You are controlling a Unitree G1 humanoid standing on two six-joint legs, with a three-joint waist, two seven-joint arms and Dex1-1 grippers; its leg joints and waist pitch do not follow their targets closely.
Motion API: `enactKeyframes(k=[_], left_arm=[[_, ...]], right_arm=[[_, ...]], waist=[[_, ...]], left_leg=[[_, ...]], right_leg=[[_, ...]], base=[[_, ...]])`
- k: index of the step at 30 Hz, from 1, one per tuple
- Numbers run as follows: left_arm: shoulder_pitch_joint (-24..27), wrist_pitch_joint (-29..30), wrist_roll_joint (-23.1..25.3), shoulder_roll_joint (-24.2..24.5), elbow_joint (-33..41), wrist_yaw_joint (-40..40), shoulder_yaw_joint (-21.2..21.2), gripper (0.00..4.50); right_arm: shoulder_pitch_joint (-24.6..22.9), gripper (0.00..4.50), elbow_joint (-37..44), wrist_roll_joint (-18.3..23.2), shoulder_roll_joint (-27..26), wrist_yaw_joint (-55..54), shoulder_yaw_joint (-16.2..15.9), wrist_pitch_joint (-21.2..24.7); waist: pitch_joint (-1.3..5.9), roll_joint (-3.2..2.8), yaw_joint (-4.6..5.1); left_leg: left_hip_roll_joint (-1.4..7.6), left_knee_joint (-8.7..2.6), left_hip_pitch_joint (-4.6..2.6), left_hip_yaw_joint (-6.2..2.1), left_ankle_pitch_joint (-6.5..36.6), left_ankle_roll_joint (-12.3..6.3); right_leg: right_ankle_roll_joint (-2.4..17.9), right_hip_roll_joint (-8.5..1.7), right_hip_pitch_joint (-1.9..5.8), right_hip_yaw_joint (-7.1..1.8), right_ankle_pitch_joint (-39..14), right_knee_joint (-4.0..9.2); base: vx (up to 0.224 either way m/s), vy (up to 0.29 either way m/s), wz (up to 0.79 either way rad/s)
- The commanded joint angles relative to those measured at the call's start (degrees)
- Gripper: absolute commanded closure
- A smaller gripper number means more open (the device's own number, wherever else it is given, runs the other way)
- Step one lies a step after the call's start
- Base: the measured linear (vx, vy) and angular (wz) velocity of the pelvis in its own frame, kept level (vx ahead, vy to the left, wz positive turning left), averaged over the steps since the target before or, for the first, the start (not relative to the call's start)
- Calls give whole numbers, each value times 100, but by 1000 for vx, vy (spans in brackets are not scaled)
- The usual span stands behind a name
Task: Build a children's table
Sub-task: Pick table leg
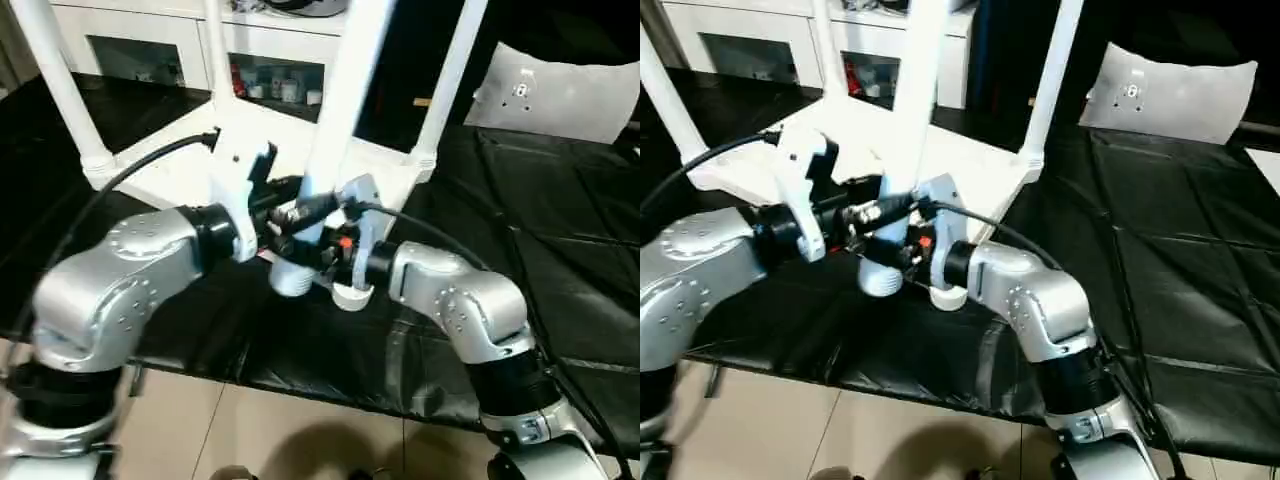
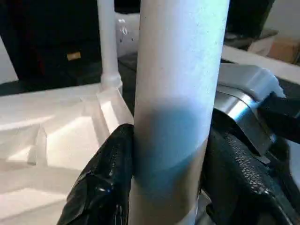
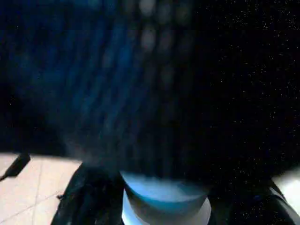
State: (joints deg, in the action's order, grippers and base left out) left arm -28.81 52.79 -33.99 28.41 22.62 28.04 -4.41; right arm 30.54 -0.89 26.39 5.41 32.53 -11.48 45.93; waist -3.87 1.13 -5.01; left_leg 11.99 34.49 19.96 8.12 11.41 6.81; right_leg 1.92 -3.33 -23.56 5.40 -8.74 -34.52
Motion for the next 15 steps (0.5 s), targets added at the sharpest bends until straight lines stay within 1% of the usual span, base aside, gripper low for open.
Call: enactKeyframes(k=[1,2,4,6,10,11,13,14,15], left_arm=[[239,335,44,181,-80,221,-140,185],[242,351,50,199,-92,222,-133,185],[279,408,-1,217,-189,216,-27,185],[315,359,64,308,-264,212,-24,185],[327,235,229,410,-398,143,-13,185],[320,215,229,379,-433,115,33,185],[291,227,31,157,-508,56,277,185],[290,226,0,120,-515,44,312,185],[304,176,-121,-73,-571,-49,490,185]], right_arm=[[83,257,63,-27,198,-137,568,-161],[84,257,64,-21,203,-138,567,-164],[77,257,96,6,203,-143,583,-171],[72,257,118,27,209,-146,590,-175],[66,257,123,17,247,-128,574,-210],[65,257,123,8,259,-122,567,-220],[66,257,114,-8,283,-110,557,-240],[65,257,113,-6,284,-109,559,-240],[60,257,117,8,284,-102,570,-241]], waist=[[418,-133,26],[418,-126,28],[408,-134,31],[408,-126,36],[405,-133,38],[407,-133,38],[404,-125,34],[402,-128,31],[398,-130,37]], left_leg=[[34,-393,21,63,781,170],[34,-396,23,61,802,177],[30,-397,22,59,842,182],[22,-395,25,59,843,166],[28,-400,18,54,869,163],[31,-400,17,53,866,168],[26,-395,21,63,850,169],[31,-397,25,59,848,183],[17,-392,35,69,856,179]], right_leg=[[572,-346,364,-294,-1599,364],[566,-347,369,-293,-1622,364],[553,-346,365,-292,-1669,373],[520,-342,369,-291,-1716,379],[521,-339,358,-289,-1711,378],[529,-340,360,-289,-1692,374],[548,-342,361,-292,-1684,379],[563,-348,366,-292,-1686,377],[555,-343,367,-292,-1704,391]], base=[[0,0,0],[0,0,0],[0,0,0],[0,0,0],[0,0,0],[0,0,0],[0,0,0],[0,0,0],[0,0,0]])
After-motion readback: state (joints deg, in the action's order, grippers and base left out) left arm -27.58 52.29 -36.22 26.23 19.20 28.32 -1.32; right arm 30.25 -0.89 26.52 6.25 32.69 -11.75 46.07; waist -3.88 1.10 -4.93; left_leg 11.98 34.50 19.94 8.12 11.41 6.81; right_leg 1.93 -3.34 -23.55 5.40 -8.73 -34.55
